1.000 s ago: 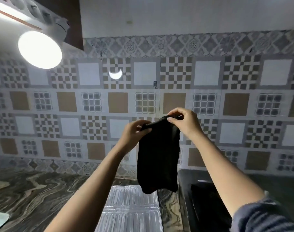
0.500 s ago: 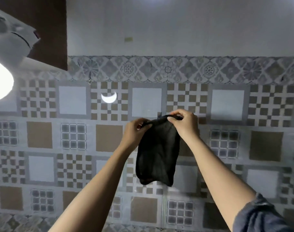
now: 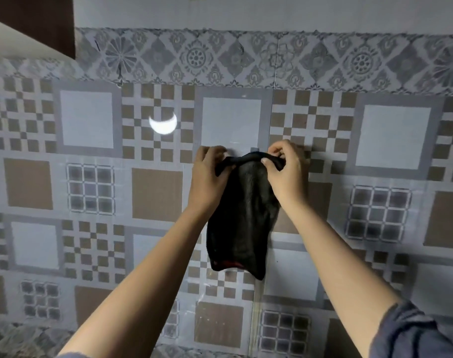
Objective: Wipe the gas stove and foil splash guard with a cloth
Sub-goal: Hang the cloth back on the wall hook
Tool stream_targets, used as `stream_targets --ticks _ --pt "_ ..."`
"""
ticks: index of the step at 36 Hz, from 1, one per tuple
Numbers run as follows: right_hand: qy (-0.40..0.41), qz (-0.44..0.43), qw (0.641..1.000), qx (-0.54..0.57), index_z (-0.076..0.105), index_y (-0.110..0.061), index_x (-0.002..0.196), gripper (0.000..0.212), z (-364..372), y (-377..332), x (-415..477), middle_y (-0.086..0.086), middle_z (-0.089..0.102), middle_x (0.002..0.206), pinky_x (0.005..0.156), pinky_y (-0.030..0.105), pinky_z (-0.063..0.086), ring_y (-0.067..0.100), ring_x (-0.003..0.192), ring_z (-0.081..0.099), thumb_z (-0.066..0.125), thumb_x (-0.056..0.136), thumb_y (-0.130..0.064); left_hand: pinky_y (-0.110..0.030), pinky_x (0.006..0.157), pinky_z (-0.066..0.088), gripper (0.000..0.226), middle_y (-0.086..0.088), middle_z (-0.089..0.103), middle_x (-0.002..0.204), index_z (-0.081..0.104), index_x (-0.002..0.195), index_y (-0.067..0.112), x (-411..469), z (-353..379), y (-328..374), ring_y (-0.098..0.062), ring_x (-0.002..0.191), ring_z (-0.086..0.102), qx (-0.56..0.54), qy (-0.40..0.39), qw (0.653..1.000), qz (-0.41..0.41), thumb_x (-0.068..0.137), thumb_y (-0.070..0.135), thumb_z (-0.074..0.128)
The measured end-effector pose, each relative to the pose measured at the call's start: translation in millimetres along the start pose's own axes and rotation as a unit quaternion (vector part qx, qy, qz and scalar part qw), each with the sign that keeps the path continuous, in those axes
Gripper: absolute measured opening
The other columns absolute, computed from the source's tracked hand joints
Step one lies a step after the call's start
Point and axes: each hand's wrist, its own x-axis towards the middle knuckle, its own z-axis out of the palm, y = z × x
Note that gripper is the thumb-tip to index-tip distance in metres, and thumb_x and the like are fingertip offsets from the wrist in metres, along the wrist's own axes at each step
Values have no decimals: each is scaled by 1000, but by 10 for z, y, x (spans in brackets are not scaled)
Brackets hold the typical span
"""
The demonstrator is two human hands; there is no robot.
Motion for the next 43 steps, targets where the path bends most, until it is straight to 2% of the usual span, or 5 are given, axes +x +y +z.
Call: stream_targets --ticks 4,9,28,34,43 --pt "1 -54 998 -25 68 -8 86 8 -21 -13 -66 7 62 86 73 21 44 13 78 55 66 80 -4 -34 97 47 39 -8 44 123 53 120 11 0 15 -34 -23 113 49 72 7 994 77 82 3 60" --pt "-20 -86 996 -26 71 -8 96 16 -34 29 -170 8 63 90 76 27 49 20 83 60 59 86 -8 -33 88 43 29 -14 61 111 64 113 6 -22 21 -71 -29 102 53 163 -24 971 173 87 8 52" --pt "-71 72 991 93 65 -8 113 26 14 31 -485 6 69 109 88 18 49 11 96 63 59 88 -7 -46 81 53 24 4 60 87 70 107 9 -365 53 -48 -24 91 61 -95 -48 993 -57 90 22 59" --pt "-51 118 985 112 65 -6 113 26 7 -55 -578 3 69 107 79 0 43 3 91 60 59 87 -5 -40 83 56 20 -14 71 90 70 101 1 -430 73 -4 -25 88 68 -176 -37 973 -145 88 13 62" --pt "-20 137 986 97 70 -10 106 23 -44 -119 -542 6 71 103 74 0 44 7 85 63 62 85 -5 -8 62 49 17 2 68 81 68 101 2 -473 21 27 6 67 64 -191 -36 968 -161 88 11 61"
